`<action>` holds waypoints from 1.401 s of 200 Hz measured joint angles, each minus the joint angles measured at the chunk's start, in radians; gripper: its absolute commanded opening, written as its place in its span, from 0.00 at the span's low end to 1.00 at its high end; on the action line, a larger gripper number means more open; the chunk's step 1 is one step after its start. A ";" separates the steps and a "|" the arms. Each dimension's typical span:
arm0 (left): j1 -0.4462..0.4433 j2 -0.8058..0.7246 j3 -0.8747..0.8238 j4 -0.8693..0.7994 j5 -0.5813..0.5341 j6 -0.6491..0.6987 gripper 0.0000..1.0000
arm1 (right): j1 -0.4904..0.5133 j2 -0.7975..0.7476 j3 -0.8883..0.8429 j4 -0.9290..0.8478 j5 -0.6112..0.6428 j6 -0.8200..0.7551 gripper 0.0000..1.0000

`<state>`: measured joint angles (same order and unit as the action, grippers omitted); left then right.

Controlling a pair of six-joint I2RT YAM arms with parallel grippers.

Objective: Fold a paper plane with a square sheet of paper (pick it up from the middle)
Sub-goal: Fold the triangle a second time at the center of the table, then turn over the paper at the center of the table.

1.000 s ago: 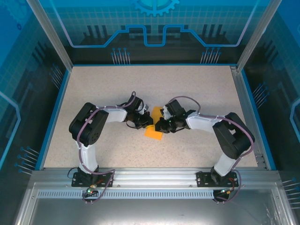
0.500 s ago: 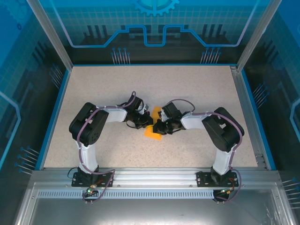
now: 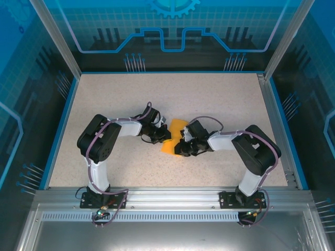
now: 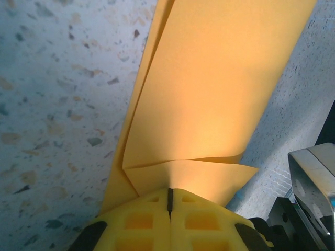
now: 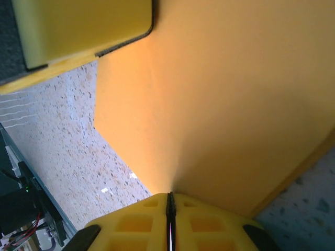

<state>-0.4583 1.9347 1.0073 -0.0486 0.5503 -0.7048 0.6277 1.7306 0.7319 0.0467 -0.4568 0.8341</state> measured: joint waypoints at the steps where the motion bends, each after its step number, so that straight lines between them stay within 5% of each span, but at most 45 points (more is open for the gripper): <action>1: 0.000 0.000 0.000 0.000 0.000 0.000 0.00 | 0.000 -0.001 -0.001 0.000 0.000 0.000 0.11; 54: 0.000 0.000 0.000 0.000 0.001 0.000 0.00 | -0.001 -0.054 -0.056 0.001 -0.007 0.008 0.16; 119: 0.000 0.000 0.000 0.001 0.006 -0.003 0.00 | -0.088 -0.180 -0.051 -0.102 0.093 0.038 0.38; 280: 0.000 -0.002 0.000 -0.001 0.005 -0.003 0.02 | -0.123 -0.032 0.017 -0.031 0.074 0.143 0.32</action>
<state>-0.4583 1.9327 1.0073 -0.0498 0.5552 -0.7074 0.5045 1.6989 0.7490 0.0154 -0.3824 0.9771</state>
